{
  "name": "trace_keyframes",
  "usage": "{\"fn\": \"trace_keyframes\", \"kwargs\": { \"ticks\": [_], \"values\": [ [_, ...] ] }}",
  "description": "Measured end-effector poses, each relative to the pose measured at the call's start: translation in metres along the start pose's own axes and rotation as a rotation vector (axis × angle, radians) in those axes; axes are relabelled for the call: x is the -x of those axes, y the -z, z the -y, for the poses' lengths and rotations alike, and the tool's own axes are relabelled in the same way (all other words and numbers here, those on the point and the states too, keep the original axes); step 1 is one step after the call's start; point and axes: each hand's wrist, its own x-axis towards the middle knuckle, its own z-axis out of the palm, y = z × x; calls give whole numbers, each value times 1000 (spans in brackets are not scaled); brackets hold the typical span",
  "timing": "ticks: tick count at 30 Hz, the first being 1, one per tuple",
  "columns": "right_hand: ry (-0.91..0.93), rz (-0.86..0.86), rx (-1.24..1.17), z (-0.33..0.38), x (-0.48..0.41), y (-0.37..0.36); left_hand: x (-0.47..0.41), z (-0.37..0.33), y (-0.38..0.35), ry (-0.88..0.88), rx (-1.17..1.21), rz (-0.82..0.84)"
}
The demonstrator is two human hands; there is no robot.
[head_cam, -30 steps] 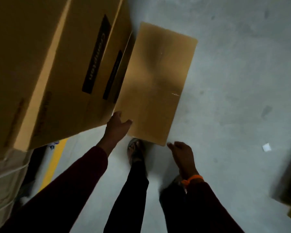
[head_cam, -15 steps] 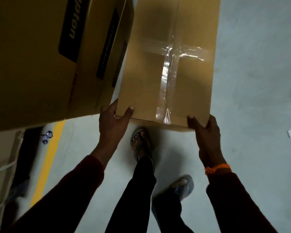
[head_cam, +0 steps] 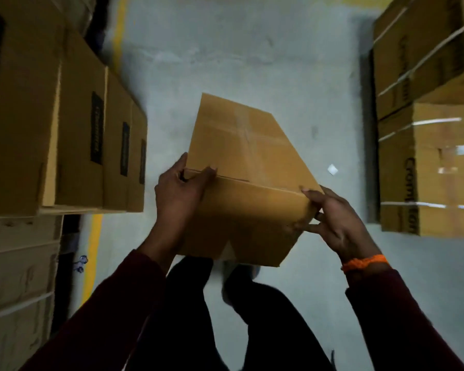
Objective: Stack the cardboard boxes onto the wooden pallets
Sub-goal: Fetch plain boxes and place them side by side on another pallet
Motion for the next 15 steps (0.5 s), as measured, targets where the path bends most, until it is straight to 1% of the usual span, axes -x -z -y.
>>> {"fn": "trace_keyframes", "kwargs": {
  "ticks": [4,7,11,15],
  "values": [
    [63,-43,-160,0,88,93,86,-83,-25,-155,-37,108],
    [122,-108,-298,-4,132,144,133,-126,-52,-243,-36,160],
    [163,-232,-429,-1,163,207,175,-172,-104,-371,-114,254],
    [188,-321,-551,1,173,276,197,-210,-167,-471,-143,366]
  ]
}}
